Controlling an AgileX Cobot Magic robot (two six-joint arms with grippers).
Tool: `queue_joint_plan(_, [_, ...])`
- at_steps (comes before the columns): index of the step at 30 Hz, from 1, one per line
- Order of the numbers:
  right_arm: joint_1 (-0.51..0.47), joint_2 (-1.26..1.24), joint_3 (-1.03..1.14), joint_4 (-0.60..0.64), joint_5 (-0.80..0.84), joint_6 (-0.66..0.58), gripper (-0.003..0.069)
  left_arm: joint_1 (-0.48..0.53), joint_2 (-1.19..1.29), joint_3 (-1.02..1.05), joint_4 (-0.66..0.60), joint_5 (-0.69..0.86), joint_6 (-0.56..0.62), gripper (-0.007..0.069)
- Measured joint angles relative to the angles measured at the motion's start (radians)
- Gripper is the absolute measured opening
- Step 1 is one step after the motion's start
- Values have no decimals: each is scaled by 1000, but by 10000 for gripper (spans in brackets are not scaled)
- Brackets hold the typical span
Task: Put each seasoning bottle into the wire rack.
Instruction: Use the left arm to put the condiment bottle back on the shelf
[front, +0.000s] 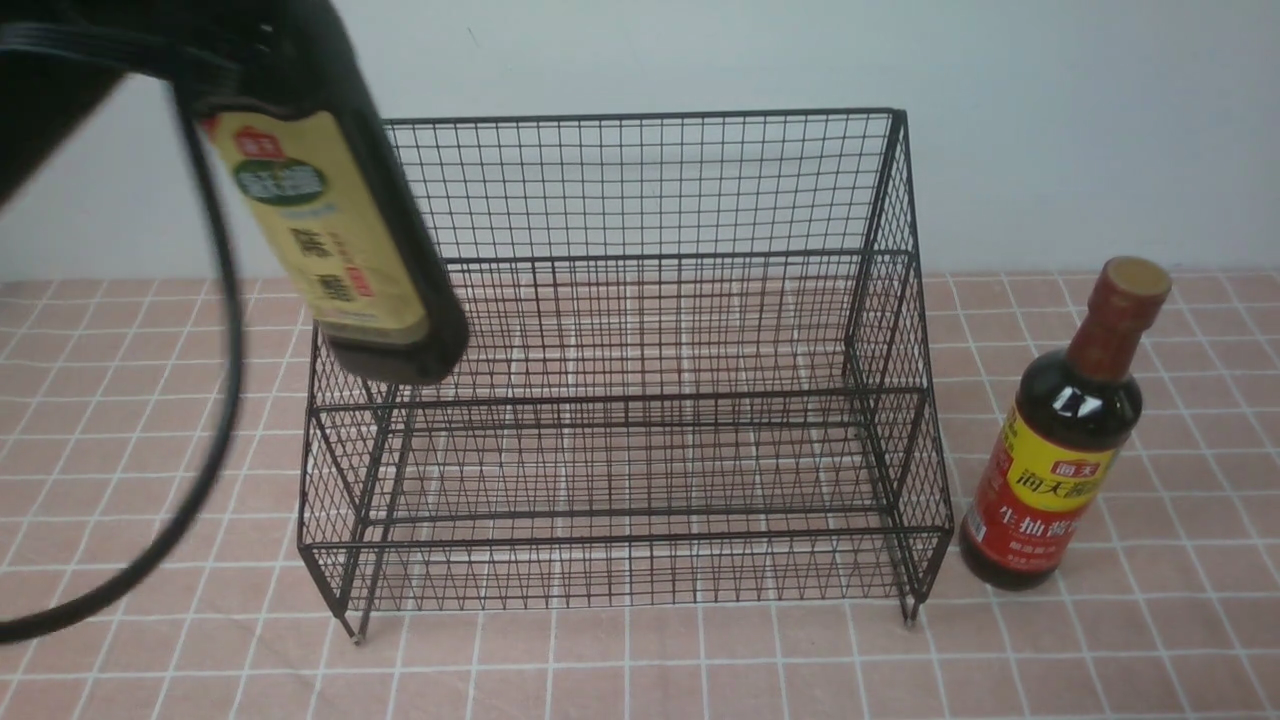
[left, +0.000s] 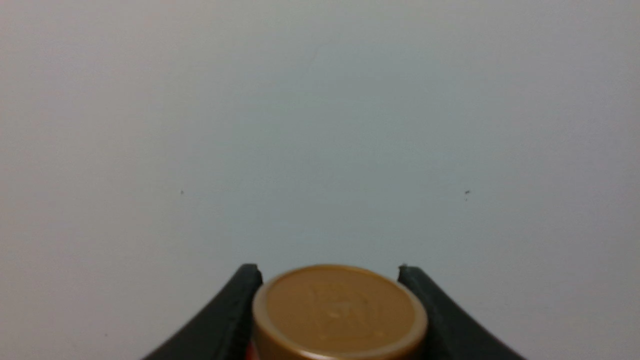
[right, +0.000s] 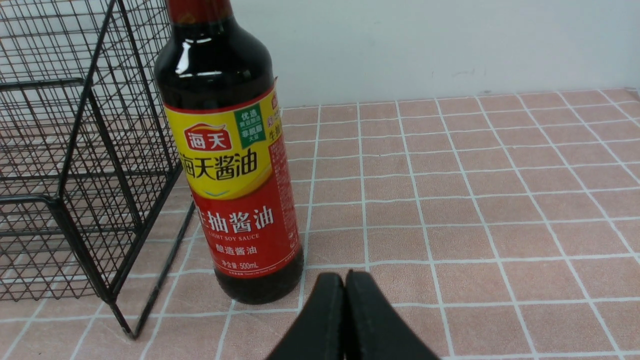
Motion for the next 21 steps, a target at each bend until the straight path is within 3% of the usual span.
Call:
queue_joint_plan(10, [0,0,0,0,0,0,-14,-4,171,0,-28,-91,6,302])
queue_joint_plan(21, [0,0,0,0,0,0,-14,-4,271,0,-67,81,6,302])
